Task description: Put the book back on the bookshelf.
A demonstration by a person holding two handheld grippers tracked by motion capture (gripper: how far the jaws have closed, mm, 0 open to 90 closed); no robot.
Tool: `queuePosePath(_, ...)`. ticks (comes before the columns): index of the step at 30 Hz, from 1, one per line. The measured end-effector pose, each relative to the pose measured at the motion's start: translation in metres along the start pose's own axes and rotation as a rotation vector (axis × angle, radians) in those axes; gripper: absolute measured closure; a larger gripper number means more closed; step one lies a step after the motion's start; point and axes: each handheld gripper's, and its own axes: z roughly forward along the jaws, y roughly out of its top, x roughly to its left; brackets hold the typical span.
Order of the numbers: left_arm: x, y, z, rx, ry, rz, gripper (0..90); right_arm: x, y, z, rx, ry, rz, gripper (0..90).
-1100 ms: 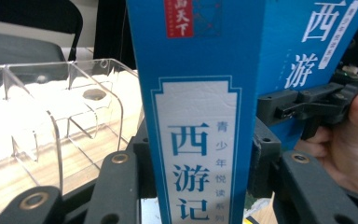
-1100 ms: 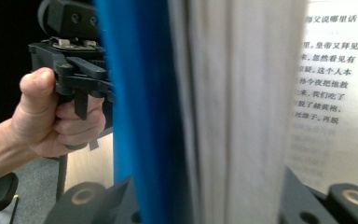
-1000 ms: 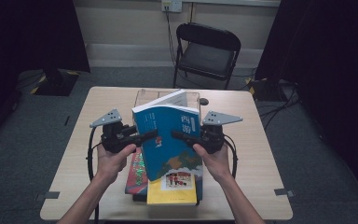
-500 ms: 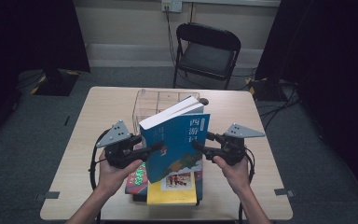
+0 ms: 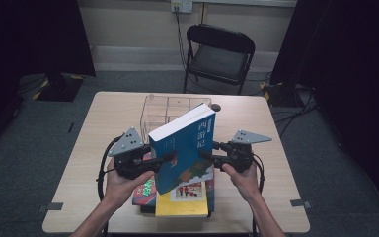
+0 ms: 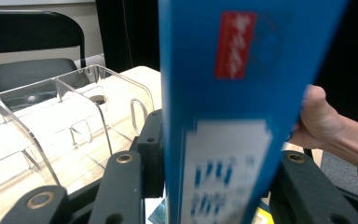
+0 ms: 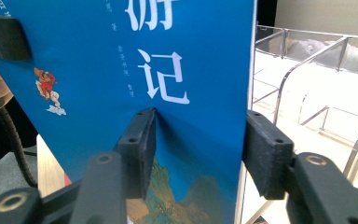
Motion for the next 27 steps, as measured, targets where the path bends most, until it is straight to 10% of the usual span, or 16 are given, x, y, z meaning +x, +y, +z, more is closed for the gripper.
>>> queuePosePath(27, -0.009, -0.009, 0.022, -0.029, 0.023, 0.089, 58.2, 0.003, -0.003, -0.012, -0.005, 0.034, -0.030, 58.6)
